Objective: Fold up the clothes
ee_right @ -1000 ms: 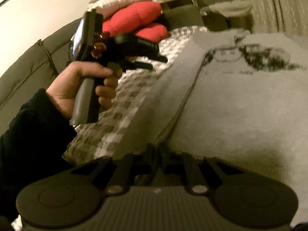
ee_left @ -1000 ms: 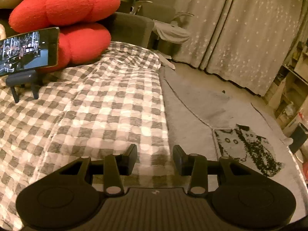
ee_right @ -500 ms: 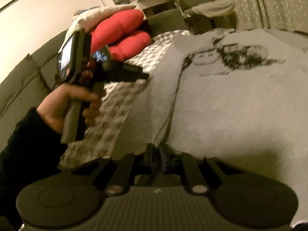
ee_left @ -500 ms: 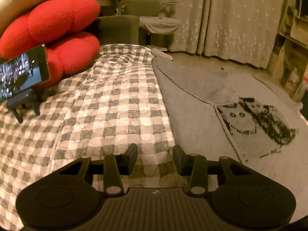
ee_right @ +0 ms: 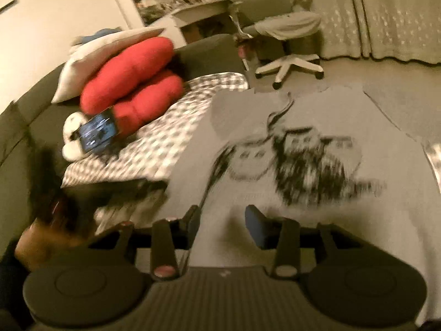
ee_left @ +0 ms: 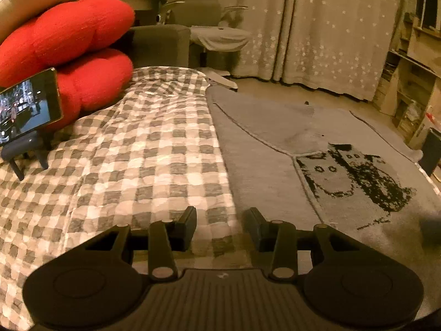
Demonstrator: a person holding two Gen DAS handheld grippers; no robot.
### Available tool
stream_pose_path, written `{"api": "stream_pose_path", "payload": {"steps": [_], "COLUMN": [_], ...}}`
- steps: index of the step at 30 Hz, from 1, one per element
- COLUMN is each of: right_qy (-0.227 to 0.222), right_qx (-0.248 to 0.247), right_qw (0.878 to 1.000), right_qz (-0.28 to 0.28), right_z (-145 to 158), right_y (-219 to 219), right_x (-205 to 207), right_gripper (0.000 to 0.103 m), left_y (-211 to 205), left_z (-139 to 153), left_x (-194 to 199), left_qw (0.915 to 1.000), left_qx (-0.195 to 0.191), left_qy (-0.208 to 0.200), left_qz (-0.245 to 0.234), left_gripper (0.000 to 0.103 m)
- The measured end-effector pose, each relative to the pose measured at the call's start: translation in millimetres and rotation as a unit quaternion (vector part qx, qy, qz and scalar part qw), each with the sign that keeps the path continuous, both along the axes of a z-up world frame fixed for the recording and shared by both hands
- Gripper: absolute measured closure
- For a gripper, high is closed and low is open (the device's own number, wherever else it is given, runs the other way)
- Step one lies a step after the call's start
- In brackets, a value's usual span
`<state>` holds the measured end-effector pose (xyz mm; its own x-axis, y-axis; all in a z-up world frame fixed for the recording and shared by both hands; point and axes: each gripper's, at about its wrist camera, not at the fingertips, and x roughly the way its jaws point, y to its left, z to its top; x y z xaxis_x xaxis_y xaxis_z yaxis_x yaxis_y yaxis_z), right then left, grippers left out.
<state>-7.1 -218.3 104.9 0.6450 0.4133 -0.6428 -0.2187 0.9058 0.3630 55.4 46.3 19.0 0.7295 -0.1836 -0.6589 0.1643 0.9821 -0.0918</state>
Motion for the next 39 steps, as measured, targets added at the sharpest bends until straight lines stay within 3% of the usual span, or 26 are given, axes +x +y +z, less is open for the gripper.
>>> {"api": "stream_pose_path", "payload": {"steps": [6,12,21,23,24,25,34,39], "right_qy": [0.015,0.042,0.021,0.011,0.008,0.005,-0.072,-0.066], "right_qx": [-0.033,0.033,0.014,-0.008,-0.020,-0.032,-0.106,-0.141], "right_qw": [0.999,0.994,0.992,0.994,0.994,0.995,0.986,0.982], "right_qz": [-0.023,-0.099,-0.121,-0.111,-0.104,-0.099,-0.106,-0.103], "right_z": [-19.9,-54.0,-59.4,-58.8,-58.8,-59.1,-45.7,-55.6], "right_y": [6.5,-7.0,-1.9,6.7,11.5,15.9,29.1,37.8], "right_x": [108.4,179.4,224.3,230.3,231.7,233.3,232.0,241.8], "right_gripper": [0.063,0.063,0.063,0.072,0.089,0.095,0.097,0.097], "left_y": [-3.4,-2.2,-3.0,-2.6,-2.5,-2.3,-2.8,-3.4], "left_z": [-5.6,-7.0,-6.9,-6.7,-6.6,-6.6,-5.4,-5.8], "left_x": [2.1,0.1,1.1,1.3,1.3,1.3,0.5,0.1], "left_qw": [0.9999,0.9998,0.9997,0.9997,0.9997,0.9997,0.9996,0.9994], "left_qx": [0.011,0.012,0.015,0.014,0.014,0.014,0.017,0.021], "left_qy": [0.004,0.001,0.002,0.003,0.003,0.003,0.007,0.008], "left_qz": [-0.005,-0.013,-0.018,-0.019,-0.019,-0.020,-0.024,-0.028], "left_gripper": [0.064,0.064,0.064,0.064,0.064,0.064,0.064,0.064]}}
